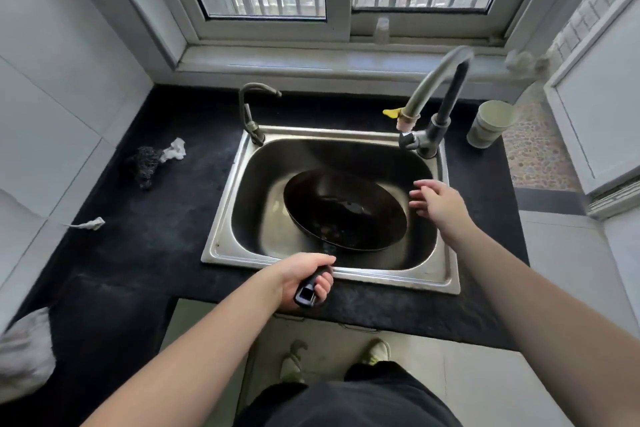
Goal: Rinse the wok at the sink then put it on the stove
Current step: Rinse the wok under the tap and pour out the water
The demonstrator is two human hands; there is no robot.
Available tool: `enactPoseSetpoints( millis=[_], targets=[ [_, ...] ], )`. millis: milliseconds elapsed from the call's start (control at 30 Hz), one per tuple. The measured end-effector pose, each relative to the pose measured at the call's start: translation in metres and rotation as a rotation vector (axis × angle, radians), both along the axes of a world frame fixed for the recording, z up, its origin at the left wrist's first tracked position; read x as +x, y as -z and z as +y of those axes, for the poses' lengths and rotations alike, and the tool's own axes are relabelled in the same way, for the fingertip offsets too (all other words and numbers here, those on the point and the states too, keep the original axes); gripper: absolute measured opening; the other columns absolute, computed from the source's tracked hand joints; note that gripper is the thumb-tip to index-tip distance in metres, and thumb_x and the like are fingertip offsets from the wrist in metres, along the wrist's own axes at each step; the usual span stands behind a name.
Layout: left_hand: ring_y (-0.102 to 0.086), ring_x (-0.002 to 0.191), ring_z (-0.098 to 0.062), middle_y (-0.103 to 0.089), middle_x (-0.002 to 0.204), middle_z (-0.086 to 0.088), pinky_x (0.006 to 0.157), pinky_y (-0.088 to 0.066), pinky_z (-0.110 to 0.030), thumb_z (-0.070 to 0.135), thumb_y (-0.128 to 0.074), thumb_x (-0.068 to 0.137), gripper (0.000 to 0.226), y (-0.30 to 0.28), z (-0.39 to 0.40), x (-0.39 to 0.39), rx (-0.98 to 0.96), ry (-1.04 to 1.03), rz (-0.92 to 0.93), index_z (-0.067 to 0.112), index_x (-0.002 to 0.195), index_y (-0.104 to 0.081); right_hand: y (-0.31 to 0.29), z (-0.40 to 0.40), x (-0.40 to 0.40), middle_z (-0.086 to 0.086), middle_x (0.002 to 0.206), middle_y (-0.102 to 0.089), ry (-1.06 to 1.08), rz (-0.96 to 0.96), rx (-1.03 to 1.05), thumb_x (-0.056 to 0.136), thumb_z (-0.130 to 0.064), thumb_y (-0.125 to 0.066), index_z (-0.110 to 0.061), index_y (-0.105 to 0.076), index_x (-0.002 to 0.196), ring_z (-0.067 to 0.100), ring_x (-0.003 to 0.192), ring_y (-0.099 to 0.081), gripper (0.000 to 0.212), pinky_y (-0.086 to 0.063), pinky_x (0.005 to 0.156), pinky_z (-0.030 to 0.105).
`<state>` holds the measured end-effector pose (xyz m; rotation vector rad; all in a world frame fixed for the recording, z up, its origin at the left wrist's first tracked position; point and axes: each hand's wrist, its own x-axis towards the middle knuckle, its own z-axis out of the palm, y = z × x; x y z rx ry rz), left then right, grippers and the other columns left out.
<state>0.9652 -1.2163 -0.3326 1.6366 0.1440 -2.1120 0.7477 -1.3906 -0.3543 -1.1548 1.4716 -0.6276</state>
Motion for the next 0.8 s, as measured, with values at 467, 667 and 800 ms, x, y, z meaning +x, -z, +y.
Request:
enactPoseSetpoints(
  millis=[467, 667, 800],
  targets=[
    [-0.038, 0.032, -0.005, -0.041, 0.053, 0.002, 0.029, -0.03, -0.015, 0.029, -0.046, 0.101, 0.026, -0.02, -0.024, 0.007, 0.058, 0.032, -0.039, 0.011, 0.082, -0.045, -0.001, -0.099, 0.03, 0.004, 0.112, -0.066, -0.247, 0.425, -0.347, 0.084, -0.031, -0.037, -0.027, -0.064, 0.119, 0.021, 0.1, -0.059, 0.044, -0.041, 0.08, 0.024],
    [-0.035, 0.031, -0.005, -0.041, 0.049, 0.003, 0.029, -0.028, -0.014, 0.031, -0.044, 0.102, 0.03, -0.018, -0.021, 0.01, 0.066, 0.076, -0.039, 0.013, 0.078, -0.045, -0.004, -0.102, 0.024, 0.016, 0.096, -0.067, -0.401, 0.528, -0.577, 0.092, -0.01, -0.047, -0.002, -0.066, 0.105, 0.034, 0.092, -0.059, 0.024, -0.044, 0.078, 0.036],
    [-0.035, 0.031, -0.005, -0.04, 0.05, 0.003, 0.029, -0.028, -0.015, 0.03, -0.043, 0.102, 0.031, -0.019, -0.023, 0.006, 0.063, 0.069, -0.036, 0.012, 0.077, -0.044, -0.002, -0.109, 0.022, 0.019, 0.098, -0.064, -0.506, 0.602, -0.652, 0.093, -0.008, -0.049, 0.003, -0.061, 0.096, 0.036, 0.094, -0.058, 0.016, -0.046, 0.081, 0.043]
  ],
)
